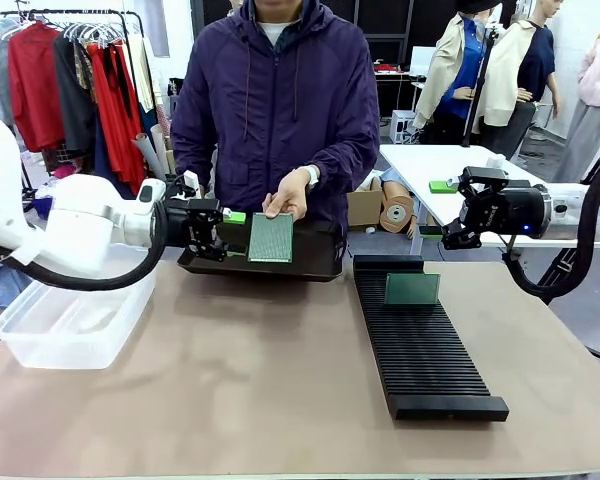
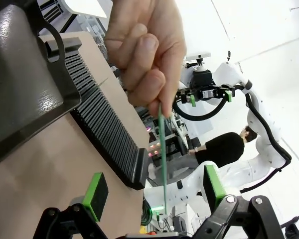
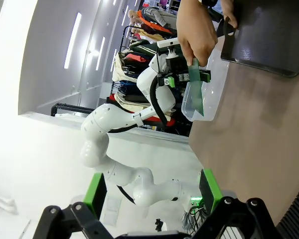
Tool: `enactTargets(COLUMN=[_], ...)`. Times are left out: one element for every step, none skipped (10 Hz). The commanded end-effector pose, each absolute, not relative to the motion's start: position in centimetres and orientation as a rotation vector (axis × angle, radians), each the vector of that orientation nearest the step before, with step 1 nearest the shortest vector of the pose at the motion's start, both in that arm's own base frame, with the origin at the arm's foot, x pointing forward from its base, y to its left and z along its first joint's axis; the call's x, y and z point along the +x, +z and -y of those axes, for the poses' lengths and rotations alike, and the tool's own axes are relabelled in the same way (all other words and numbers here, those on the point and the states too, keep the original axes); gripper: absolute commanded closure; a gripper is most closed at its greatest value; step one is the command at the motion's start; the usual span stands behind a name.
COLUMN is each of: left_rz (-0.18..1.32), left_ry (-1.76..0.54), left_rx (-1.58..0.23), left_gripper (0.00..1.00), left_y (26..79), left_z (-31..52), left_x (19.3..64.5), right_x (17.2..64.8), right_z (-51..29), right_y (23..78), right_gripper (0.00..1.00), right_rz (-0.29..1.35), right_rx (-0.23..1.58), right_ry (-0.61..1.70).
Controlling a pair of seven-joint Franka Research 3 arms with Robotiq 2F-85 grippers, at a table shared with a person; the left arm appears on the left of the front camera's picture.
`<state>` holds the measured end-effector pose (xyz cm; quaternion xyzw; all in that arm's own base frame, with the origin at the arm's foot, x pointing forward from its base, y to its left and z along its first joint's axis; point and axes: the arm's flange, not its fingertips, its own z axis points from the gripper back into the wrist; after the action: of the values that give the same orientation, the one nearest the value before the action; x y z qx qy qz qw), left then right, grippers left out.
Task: Sort PCBs into racks and boxes based on the side picked up.
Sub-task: Pick up the Blank PCB handed by the Human.
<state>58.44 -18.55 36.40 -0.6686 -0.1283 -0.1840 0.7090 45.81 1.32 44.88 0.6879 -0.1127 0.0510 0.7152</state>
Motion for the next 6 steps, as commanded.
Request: enactTargets(left_rz=[0.357,0.369,0.370,0.375,0.397,0.414], left_ry=[-0.416,-0.416,-0.419,-0.427,-0.420,-0.410], left_rx=[-1.499,-1.495,-1.497,-1.502,-1.500,-1.509], left_gripper=[0.00,0.00,0.00,0.00,0.00,0.00], left_y=[35.5,35.1,34.8,34.5,34.3,34.2], left_z=[19.8,20.2,20.7,21.4,22.0,22.3], left_x=[58.7,58.6,58.4,58.2,58.1,57.9], right_x=[45.7,45.7,45.7,45.7,45.7,45.7], right_z=[-1.5,-1.5,-1.5,-1.5,-1.5,-1.5], right_y=[45.0,45.0,45.0,45.0,45.0,45.0], right_gripper=[0.00,0.00,0.00,0.00,0.00,0.00], right_rz=[0.257,0.257,0.257,0.257,0.257,0.257], right_rx=[1.526,1.526,1.526,1.526,1.526,1.526], right_ry=[0.127,0.127,0.127,0.127,0.127,0.127])
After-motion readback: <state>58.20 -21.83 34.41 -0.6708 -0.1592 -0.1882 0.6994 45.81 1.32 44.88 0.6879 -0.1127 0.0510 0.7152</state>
